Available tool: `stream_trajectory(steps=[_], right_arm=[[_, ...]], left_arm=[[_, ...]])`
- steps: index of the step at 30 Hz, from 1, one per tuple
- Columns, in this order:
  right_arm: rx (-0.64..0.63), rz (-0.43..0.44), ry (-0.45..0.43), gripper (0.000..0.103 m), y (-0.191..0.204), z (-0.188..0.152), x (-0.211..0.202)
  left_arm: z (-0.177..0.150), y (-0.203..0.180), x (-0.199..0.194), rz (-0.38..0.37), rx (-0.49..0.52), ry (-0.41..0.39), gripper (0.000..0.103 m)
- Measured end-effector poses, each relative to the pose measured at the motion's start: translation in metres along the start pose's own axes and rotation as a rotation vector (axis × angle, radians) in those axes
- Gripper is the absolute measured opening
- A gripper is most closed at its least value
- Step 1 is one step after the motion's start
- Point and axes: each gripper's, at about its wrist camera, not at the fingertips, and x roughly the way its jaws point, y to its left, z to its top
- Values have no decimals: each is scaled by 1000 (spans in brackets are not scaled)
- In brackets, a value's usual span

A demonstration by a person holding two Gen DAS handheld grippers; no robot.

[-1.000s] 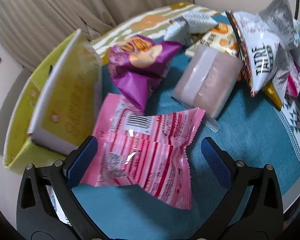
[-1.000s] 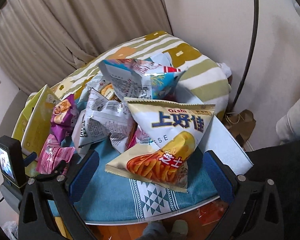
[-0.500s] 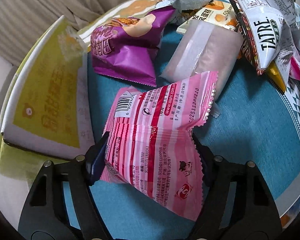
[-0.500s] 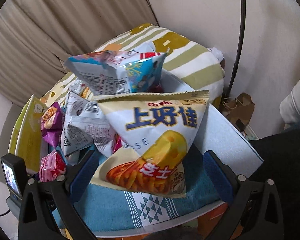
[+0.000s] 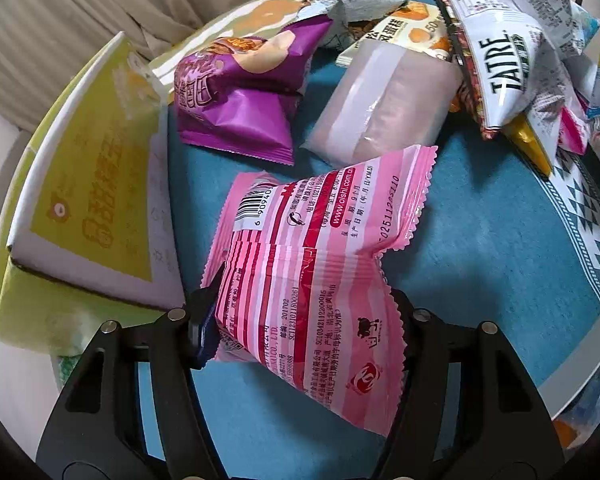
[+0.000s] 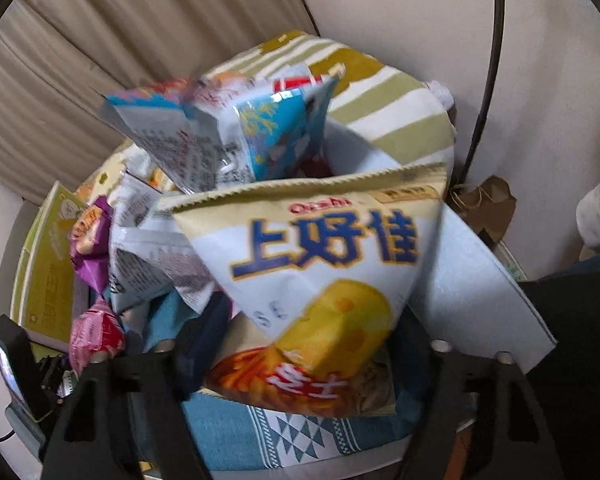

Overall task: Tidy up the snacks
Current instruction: 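Grasp the pink wafer pack with the left tool while the right tool grasps the Oishi cheese chips bag, then carry both held bags into the cardboard box and open both tools to release them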

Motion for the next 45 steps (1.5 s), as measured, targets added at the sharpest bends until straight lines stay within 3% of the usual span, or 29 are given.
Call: stream_trajectory(steps=[5,6,14,25,29,34,40,45], right_arm=[[-17,10,-13,53,1,-2,-5],[-22,10,-16,43,2,-3,-7],[-70,36,-54,43,8,-2,-31],[-241,144,-172,43,58,19,-105],[-343,216,-211,43,97,28,-124],[-443,327,-196,43,168,38,-126],[-523,419,-146,43,260,37,-100],[-547,463,-72,43,322,34,-67]], left_arm=[[-3,-3,-5,-23,-11,-4,58],[-3,-3,-8,-26,-14,-8,58],[1,7,-46,-30,-69,-72,58],[17,47,-155,23,-229,-275,58],[13,73,-186,71,-275,-338,58],[15,128,-194,112,-336,-358,58],[13,199,-174,156,-375,-323,58],[15,251,-139,150,-380,-267,58]])
